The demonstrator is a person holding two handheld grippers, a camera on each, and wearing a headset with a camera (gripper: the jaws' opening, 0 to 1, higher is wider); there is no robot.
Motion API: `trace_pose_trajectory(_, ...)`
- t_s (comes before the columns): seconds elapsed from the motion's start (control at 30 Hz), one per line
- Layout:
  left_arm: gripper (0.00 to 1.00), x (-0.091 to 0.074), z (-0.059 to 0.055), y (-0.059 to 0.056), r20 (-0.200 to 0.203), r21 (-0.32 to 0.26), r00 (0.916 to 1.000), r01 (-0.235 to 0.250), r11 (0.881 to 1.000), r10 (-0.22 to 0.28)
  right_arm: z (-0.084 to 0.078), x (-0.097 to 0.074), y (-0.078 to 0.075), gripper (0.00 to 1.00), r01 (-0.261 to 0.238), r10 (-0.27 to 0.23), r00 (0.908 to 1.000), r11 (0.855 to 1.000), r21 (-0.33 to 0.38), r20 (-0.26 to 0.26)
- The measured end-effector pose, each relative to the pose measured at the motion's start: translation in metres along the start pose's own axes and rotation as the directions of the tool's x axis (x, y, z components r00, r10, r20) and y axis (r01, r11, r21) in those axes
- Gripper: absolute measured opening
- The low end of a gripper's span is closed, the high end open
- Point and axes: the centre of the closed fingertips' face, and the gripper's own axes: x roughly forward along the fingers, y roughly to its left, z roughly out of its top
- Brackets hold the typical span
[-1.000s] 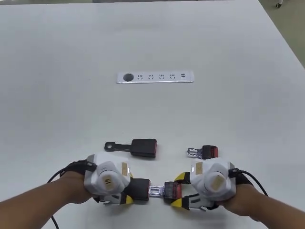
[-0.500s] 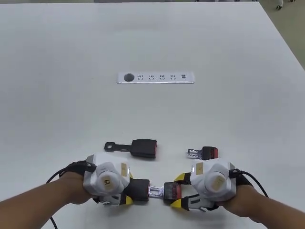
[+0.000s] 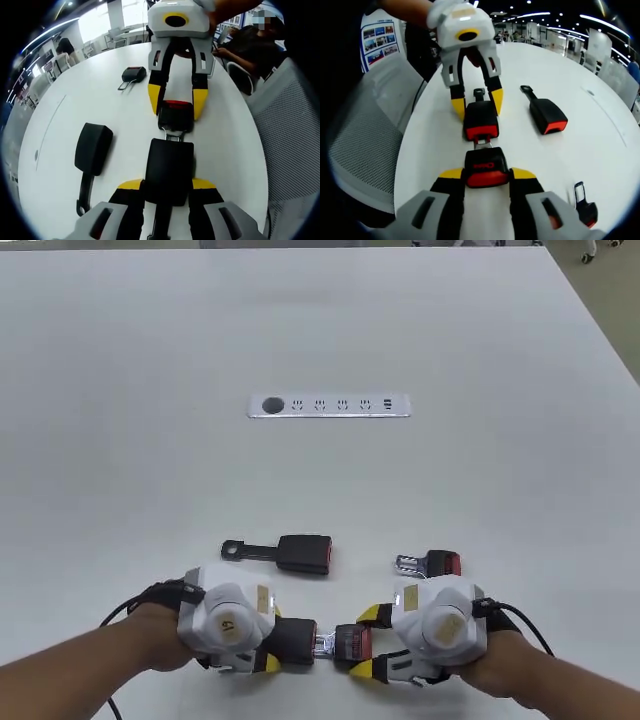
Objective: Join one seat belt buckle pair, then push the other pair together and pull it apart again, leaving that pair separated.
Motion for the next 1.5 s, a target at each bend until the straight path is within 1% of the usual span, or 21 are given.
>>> trace_pose_trajectory(0.13, 0.35, 0.0, 0.0, 0.0, 0.007, 0.001, 1.0, -0.002, 1.0, 0.002, -0.001, 0.001, 0.001, 0.34, 0.0, 0.0, 1.0, 1.0, 0.002, -0.008)
trace_pose_trajectory(0.27, 0.35, 0.0, 0.0, 0.0, 0.005, 0.01, 1.0, 0.004, 1.0, -0.004, 0.0, 0.002, 0.0, 0.34, 0.0, 0.0, 1.0, 1.0, 0.017, -0.009)
trace_pose_trajectory(0.5, 0.34, 0.001, 0.0, 0.0, 0.003, 0.025, 0.9999, 0.017, 1.0, -0.017, 0.005, 0.007, 0.0, 0.33, 0.005, -0.005, 0.9999, 1.0, 0.015, -0.011)
trace_pose_trajectory(0.67, 0.34, 0.001, 0.001, 0.0, 0.008, 0.027, 0.9998, 0.019, 0.999, -0.019, 0.005, 0.008, 0.0, 0.33, 0.007, -0.006, 0.9998, 1.0, 0.022, -0.018)
trace_pose_trajectory(0.83, 0.34, 0.001, 0.001, 0.0, 0.003, 0.037, 0.9997, 0.023, 0.999, -0.023, 0.013, 0.015, 0.001, 0.33, 0.011, -0.01, 0.9996, 1.0, 0.022, -0.025)
trace_pose_trajectory(0.97, 0.34, 0.001, 0.0, 0.0, 0.002, 0.04, 0.9997, 0.025, 0.999, -0.025, 0.014, 0.017, 0.001, 0.32, 0.011, -0.011, 0.9995, 1.0, 0.022, -0.03)
trace_pose_trajectory(1.0, 0.34, 0.001, 0.0, 0.0, 0.0, 0.041, 0.9997, 0.026, 0.999, -0.026, 0.015, 0.018, 0.001, 0.33, 0.018, -0.017, 0.9994, 1.0, 0.022, -0.029)
trace_pose_trajectory(1.03, 0.33, 0.001, 0.0, 0.0, 0.003, 0.044, 0.9996, 0.028, 0.999, -0.028, 0.014, 0.017, 0.001, 0.33, 0.01, -0.009, 0.9991, 1.0, 0.018, -0.04)
trace_pose_trajectory(1.13, 0.33, 0.0, 0.0, 0.0, 0.006, 0.047, 0.9995, 0.031, 0.998, -0.031, 0.014, 0.017, 0.001, 0.33, 0.01, -0.009, 0.9988, 1.0, 0.019, -0.048)
trace_pose_trajectory(1.5, 0.34, -0.001, 0.0, -0.001, 0.014, 0.048, 0.9994, 0.03, 0.998, -0.03, 0.013, 0.015, 0.001, 0.33, 0.009, -0.008, 0.9986, 1.0, 0.011, -0.052)
